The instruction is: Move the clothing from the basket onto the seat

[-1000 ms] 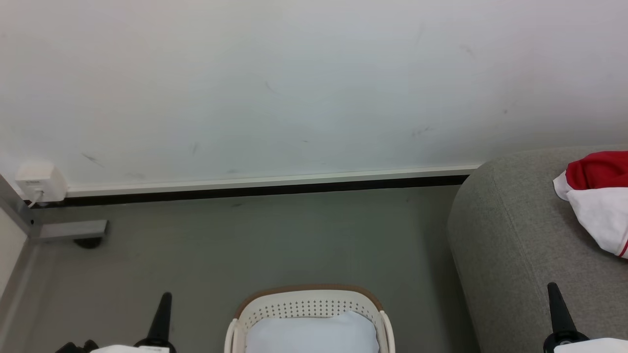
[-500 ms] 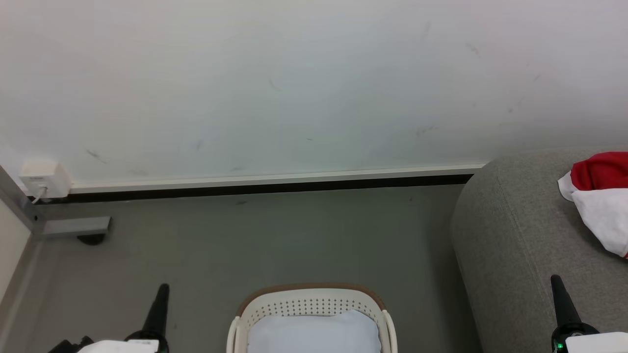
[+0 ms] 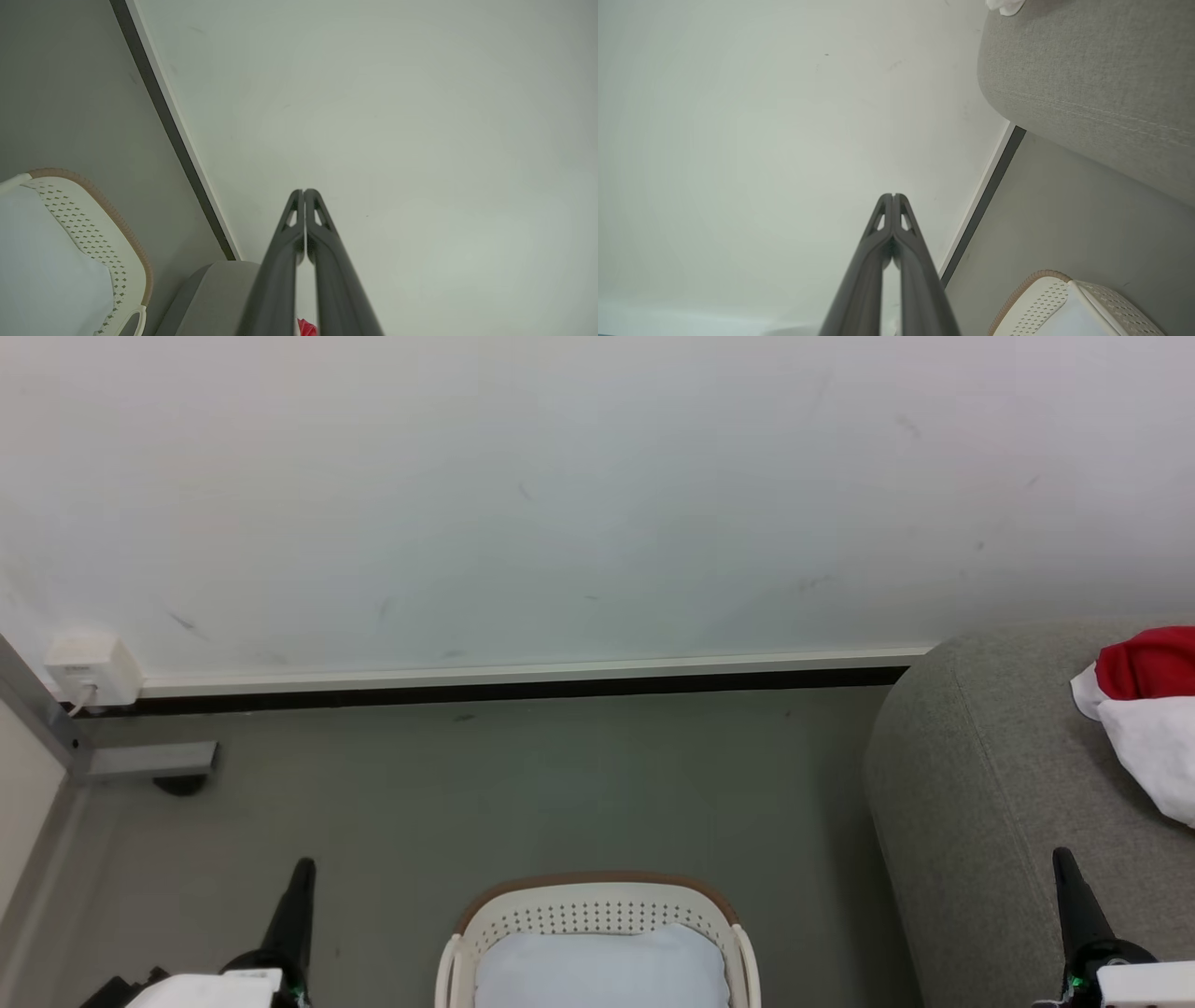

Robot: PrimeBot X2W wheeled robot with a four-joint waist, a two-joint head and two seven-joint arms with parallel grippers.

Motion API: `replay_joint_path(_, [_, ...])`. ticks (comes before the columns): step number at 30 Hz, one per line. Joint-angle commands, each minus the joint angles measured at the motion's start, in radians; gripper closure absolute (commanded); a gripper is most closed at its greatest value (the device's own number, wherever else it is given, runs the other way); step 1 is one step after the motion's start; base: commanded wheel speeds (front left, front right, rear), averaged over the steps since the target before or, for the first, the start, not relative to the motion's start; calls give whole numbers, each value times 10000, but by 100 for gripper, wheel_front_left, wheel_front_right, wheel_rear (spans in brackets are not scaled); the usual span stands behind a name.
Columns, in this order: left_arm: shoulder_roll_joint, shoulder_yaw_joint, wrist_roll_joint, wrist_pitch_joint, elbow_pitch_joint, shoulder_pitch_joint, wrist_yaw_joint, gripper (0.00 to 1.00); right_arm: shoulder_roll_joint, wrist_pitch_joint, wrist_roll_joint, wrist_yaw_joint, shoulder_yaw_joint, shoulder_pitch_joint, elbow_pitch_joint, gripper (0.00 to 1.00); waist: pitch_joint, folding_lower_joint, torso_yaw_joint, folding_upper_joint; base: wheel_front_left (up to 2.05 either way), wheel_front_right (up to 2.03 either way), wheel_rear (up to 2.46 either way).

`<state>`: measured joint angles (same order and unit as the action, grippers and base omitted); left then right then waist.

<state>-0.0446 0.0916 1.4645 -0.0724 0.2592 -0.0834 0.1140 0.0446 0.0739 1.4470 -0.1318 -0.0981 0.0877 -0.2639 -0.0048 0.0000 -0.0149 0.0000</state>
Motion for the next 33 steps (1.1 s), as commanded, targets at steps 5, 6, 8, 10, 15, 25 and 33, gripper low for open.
replay_joint_path(5, [-85, 103, 471, -150, -81, -186, 86, 100, 89, 135, 503, 18, -71, 172, 104, 100, 18, 0, 33, 0, 0, 0, 0])
replay_joint_path(6, [-85, 115, 506, -159, -88, -195, 96, 100, 90, 164, 573, 18, -79, 177, 114, 100, 21, 0, 40, 0, 0, 0, 0])
replay_joint_path(8, [-87, 140, 648, -208, -98, -205, 104, 100, 90, 191, 731, 18, -94, 183, 134, 100, 28, 0, 53, 0, 0, 0, 0])
replay_joint_path(10, [-87, 156, 791, -241, -106, -207, 124, 100, 90, 233, 898, 19, -108, 189, 152, 100, 35, 0, 67, 0, 0, 0, 0])
replay_joint_path(15, [-88, 198, 1108, -330, -130, -256, 156, 100, 91, 317, 1228, 19, -146, 220, 190, 100, 53, 0, 100, 0, 0, 0, 0])
replay_joint_path(25, [-88, 251, 1543, -455, -158, -309, 201, 100, 92, 443, 1667, 21, -189, 271, 226, 100, 79, 0, 149, 0, 0, 0, 0])
replay_joint_path(33, [-88, 251, 1544, -454, -159, -308, 201, 100, 92, 442, 1667, 21, -187, 270, 225, 100, 79, 0, 149, 0, 0, 0, 0])
